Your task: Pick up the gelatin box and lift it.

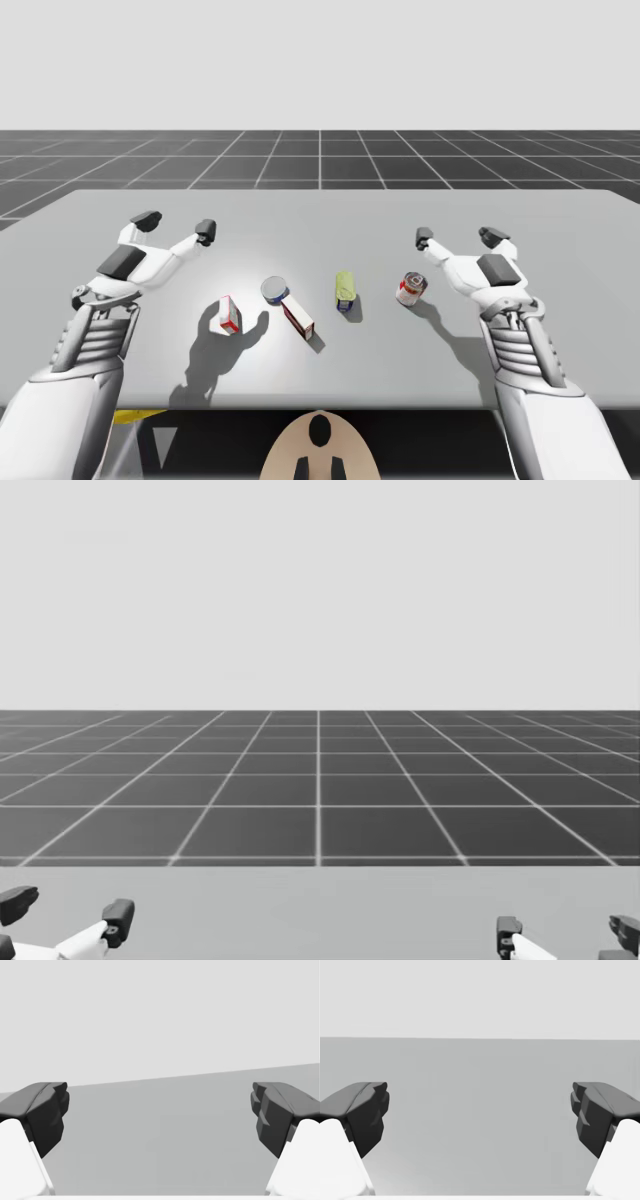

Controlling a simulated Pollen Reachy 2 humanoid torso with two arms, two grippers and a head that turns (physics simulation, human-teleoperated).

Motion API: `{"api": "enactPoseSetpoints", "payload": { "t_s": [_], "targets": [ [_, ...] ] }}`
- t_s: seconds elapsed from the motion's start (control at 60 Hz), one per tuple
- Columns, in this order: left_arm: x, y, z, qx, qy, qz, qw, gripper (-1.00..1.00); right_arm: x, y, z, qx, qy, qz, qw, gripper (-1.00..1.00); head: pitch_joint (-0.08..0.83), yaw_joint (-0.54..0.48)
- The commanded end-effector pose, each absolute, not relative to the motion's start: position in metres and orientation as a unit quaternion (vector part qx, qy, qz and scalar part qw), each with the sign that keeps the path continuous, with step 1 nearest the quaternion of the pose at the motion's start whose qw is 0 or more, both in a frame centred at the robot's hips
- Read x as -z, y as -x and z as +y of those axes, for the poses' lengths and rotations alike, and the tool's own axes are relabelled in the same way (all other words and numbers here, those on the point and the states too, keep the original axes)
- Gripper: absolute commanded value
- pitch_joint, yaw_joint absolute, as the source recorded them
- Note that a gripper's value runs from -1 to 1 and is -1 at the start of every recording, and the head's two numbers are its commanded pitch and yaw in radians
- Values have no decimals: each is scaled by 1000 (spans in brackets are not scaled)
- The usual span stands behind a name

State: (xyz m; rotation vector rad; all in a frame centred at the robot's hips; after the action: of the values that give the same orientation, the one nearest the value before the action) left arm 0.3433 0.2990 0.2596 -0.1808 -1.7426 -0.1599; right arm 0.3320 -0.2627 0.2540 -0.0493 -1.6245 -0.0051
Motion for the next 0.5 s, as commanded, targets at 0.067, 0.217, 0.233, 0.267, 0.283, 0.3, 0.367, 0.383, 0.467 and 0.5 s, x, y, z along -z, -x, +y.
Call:
{"api": "enactPoseSetpoints", "payload": {
  "t_s": [0.067, 0.217, 0.233, 0.267, 0.283, 0.3, 0.367, 0.383, 0.467, 0.5],
  "targets": [
    [-260, -343, 299, 70, 79, -764, 637, -1000, -255, -330, -262, 20, 34, -734, 678, -1000, 1, -4],
    [-260, -343, 299, 72, 82, -762, 638, -1000, -257, -332, -265, 29, 38, -734, 678, -1000, 54, -13],
    [-260, -343, 299, 72, 82, -762, 638, -1000, -257, -332, -265, 29, 39, -735, 676, -1000, 60, -15],
    [-260, -343, 298, 72, 83, -761, 639, -1000, -257, -332, -265, 27, 41, -736, 675, -1000, 90, -21],
    [-260, -343, 298, 72, 83, -761, 639, -1000, -257, -332, -265, 28, 42, -736, 675, -1000, 100, -23],
    [-260, -343, 298, 72, 83, -761, 639, -1000, -257, -332, -264, 28, 42, -737, 674, -1000, 109, -24],
    [-260, -344, 298, 69, 83, -761, 639, -1000, -257, -333, -264, 27, 45, -738, 673, -1000, 168, -30],
    [-260, -343, 298, 69, 83, -761, 639, -1000, -256, -333, -265, 27, 46, -738, 673, -1000, 198, -30],
    [-260, -344, 298, 70, 83, -761, 640, -1000, -256, -334, -265, 28, 49, -739, 671, -1000, 257, -26],
    [-259, -344, 297, 71, 83, -760, 640, -1000, -256, -334, -265, 29, 50, -740, 670, -1000, 277, -22]
  ]
}}
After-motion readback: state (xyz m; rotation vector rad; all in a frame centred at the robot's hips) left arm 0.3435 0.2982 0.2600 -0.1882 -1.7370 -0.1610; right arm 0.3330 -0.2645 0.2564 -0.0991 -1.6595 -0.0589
